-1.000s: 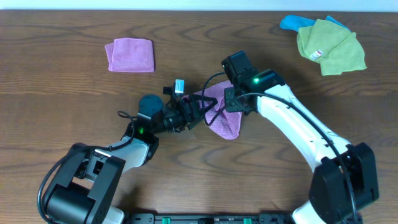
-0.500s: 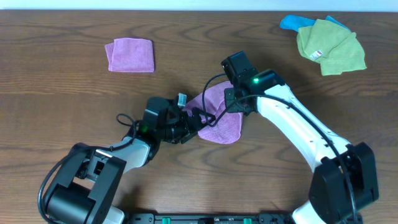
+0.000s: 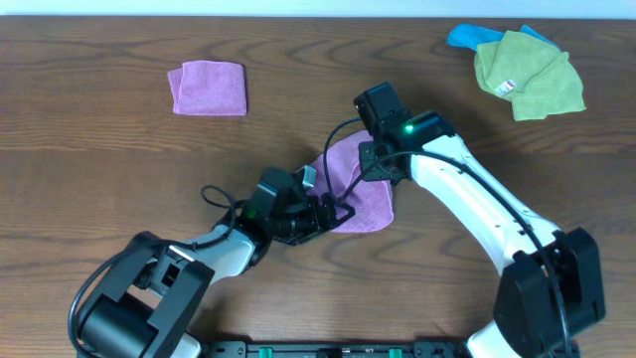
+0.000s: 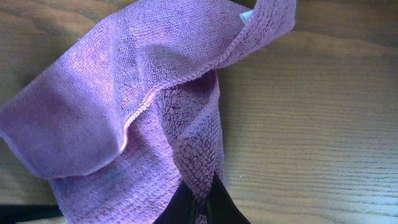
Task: Fold the cloth
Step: 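Grasp the left corner with the left gripper and spread the cloth flat, then lift the cloth's near edge with both grippers and stretch it apart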
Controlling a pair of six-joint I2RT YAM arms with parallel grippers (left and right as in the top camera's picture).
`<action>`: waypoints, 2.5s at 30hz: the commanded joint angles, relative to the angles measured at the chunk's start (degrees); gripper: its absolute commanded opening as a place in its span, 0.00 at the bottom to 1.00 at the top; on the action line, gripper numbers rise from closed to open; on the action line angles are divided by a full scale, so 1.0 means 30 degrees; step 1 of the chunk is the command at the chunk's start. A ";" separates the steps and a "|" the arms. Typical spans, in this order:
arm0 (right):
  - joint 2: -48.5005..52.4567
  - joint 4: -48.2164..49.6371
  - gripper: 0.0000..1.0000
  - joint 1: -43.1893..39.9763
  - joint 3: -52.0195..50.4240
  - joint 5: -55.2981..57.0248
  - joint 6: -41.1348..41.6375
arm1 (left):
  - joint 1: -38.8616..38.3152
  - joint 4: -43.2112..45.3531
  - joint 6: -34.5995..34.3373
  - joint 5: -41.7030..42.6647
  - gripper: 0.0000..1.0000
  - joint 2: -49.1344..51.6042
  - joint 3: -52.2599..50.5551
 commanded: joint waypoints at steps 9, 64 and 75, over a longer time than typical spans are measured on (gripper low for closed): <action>-0.0124 -0.0204 0.02 -0.0015 0.0160 0.0342 0.0226 | -0.0007 0.0481 0.0801 -0.0517 0.05 0.0000 0.0189; -0.2273 -0.1639 0.02 0.1494 -0.4481 -0.0758 0.4233 | 1.0659 -1.6633 1.4943 0.8444 0.06 -0.0036 0.3825; -0.3643 0.3636 0.01 0.1464 -0.4466 0.0415 0.3643 | 1.0659 -0.9457 0.7949 0.9879 0.06 -0.0036 0.4466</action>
